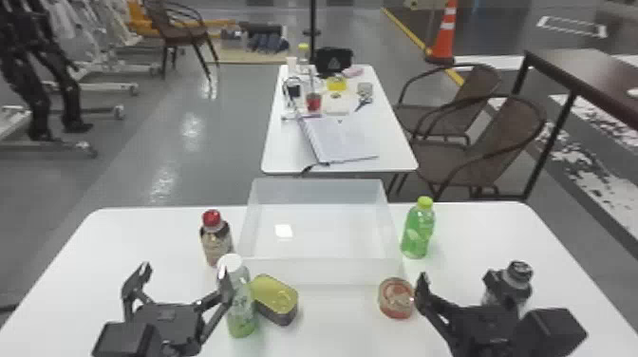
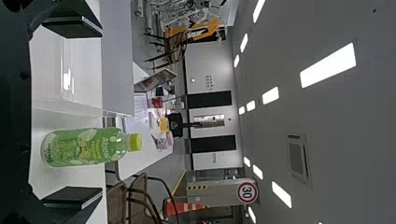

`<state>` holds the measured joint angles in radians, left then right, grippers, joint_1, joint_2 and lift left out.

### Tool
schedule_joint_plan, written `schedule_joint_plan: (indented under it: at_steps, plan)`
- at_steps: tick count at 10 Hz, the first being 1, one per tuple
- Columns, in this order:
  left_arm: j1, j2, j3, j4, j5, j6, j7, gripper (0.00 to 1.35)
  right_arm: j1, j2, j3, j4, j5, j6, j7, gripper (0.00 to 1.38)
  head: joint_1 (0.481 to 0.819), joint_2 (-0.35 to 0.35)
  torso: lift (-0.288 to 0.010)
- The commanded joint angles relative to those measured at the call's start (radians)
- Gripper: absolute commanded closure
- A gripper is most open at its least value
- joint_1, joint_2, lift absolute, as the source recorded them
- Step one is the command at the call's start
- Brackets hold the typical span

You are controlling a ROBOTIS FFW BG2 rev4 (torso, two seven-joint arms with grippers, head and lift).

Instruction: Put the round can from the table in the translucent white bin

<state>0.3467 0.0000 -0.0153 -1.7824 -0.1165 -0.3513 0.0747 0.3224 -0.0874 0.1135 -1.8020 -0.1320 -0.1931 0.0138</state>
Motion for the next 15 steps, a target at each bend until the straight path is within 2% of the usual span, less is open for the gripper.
schedule_joint_plan:
  at_steps: [1,7,11,13,15]
  plan:
    - [0.0,-0.003,0.0,0.001,0.006,0.008,-0.001,0.1,0.001,0.0,0.0,0.0,-0.001,0.0,0.0,0.1,0.549,0.0,-0.1]
    - [-0.002,-0.003,-0.002,0.001,0.017,0.02,-0.001,0.1,0.0,-0.002,0.0,0.004,-0.015,-0.006,0.002,0.1,0.549,0.0,-0.1]
    - [-0.003,-0.003,-0.003,0.006,0.026,0.026,-0.001,0.1,0.034,-0.003,-0.02,-0.042,-0.029,-0.008,-0.003,0.11,0.549,0.0,-0.1]
    - [-0.006,-0.003,-0.003,0.017,0.035,0.015,-0.001,0.1,0.038,-0.003,-0.02,0.009,-0.054,-0.063,-0.018,0.11,0.549,0.0,-0.1]
    - [-0.009,-0.003,-0.003,0.021,0.037,0.015,-0.001,0.1,0.037,-0.003,-0.031,0.044,-0.075,-0.066,-0.021,0.11,0.549,0.0,-0.1]
